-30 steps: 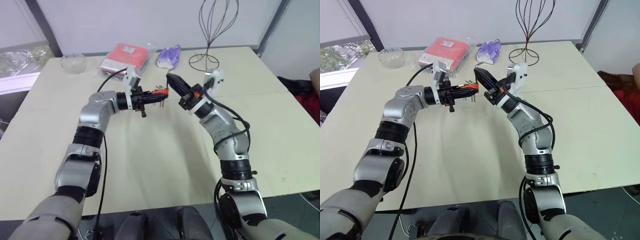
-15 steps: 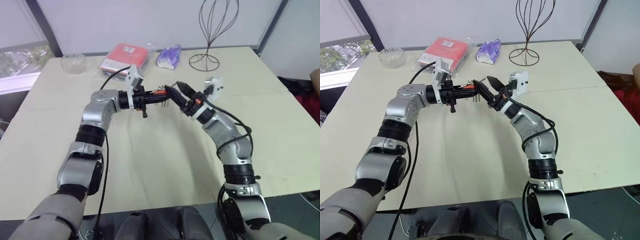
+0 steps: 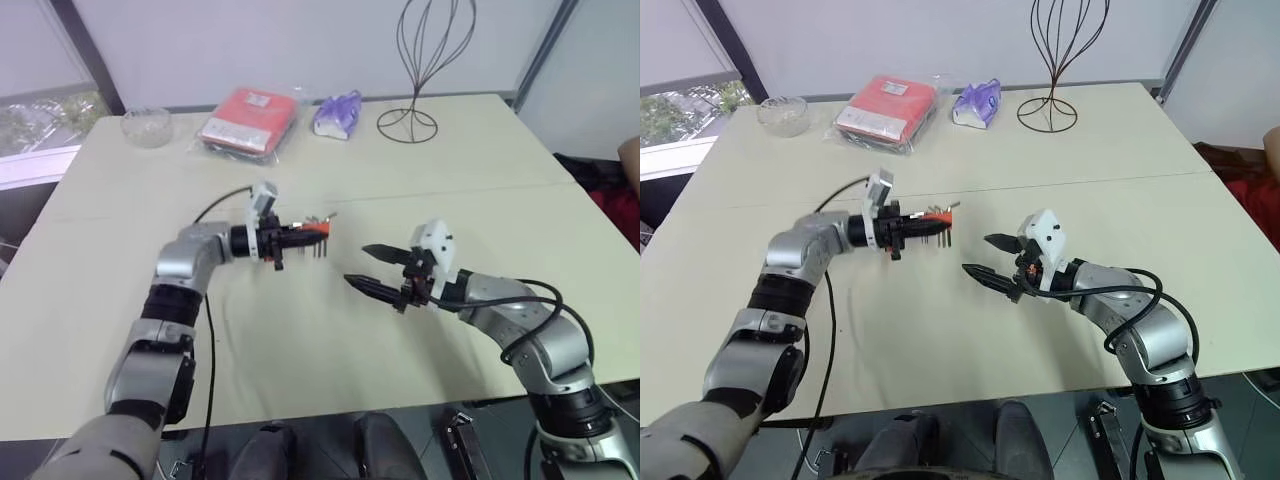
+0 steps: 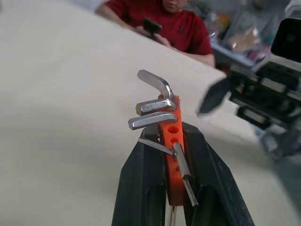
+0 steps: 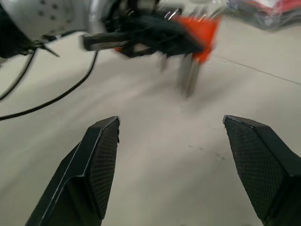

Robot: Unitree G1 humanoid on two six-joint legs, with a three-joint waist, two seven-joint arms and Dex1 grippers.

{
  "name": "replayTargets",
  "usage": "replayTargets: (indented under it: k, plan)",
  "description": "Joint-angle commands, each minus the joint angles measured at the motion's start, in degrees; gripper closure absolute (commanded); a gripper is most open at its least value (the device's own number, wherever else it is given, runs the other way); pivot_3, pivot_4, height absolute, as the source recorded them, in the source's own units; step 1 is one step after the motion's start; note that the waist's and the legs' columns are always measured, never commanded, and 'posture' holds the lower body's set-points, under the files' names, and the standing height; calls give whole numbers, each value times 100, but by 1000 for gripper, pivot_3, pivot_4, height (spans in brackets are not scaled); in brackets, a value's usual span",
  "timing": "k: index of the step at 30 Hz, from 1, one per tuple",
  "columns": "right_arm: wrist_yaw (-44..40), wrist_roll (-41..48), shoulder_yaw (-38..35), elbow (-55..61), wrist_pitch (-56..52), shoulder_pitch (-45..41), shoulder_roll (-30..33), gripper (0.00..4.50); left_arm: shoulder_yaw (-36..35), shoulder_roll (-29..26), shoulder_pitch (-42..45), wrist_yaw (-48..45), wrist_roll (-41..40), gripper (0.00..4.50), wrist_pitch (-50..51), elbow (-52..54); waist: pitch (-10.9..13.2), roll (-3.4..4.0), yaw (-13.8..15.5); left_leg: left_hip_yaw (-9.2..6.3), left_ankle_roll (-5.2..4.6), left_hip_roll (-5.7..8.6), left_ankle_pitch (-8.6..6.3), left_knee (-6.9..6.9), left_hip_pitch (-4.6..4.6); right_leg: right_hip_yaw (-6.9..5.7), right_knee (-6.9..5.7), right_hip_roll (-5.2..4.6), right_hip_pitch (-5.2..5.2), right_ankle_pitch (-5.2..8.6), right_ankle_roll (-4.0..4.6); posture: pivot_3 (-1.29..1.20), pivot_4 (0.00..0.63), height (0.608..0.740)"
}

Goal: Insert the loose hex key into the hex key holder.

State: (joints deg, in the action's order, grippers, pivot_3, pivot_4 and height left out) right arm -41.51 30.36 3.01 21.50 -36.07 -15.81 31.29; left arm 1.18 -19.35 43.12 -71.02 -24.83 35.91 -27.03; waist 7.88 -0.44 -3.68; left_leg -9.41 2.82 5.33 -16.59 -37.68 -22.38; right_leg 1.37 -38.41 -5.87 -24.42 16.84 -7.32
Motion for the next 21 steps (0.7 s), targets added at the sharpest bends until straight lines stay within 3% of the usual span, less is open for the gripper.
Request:
replayTargets:
  k: [1, 6, 7, 14, 18, 21]
  plan:
    - [145, -153, 41, -34, 225, -31, -200, 875, -349, 124, -137, 473, -577, 4500, 1337, 111, 0, 0, 35, -1, -1, 0, 0, -4, 0, 0, -1, 0, 2, 0, 0, 0, 150, 740]
    - [234, -257, 99, -68, 307, 41, -366, 875, -338, 96, -580, 994, -450, 4500, 1722, -17, 0, 0, 112, 0, -4, 1, -3, -17, -1, 0, -2, 0, 6, 0, 0, 0, 150, 740]
    - [237, -264, 101, -68, 312, 47, -379, 800, -375, 108, -592, 1117, -433, 3569, 1731, -77, 0, 0, 120, -1, -4, 1, -3, -17, -1, 0, -2, -1, 6, 0, 0, 0, 150, 740]
    - [231, -336, 75, -151, 333, 4, -439, 800, -470, 36, -630, 1682, -263, 197, 1516, -489, -3, -3, 231, -2, -4, 3, -3, -29, 22, 0, 2, -1, 43, 0, -1, 0, 150, 740]
    - [180, -325, -3, -75, 294, 103, -306, 800, -415, -218, -785, 2350, 193, 39, 775, -274, -5, -4, 252, 0, -32, -2, -20, 2, 113, 1, 32, 2, 129, 0, -1, 0, 150, 740]
    - [134, -304, -57, 29, 226, 247, -143, 800, -299, -604, -1096, 2492, 412, 39, 476, 451, -6, -4, 203, 2, -23, -7, -15, 13, 114, 7, 31, 5, 121, 0, -1, 0, 150, 740]
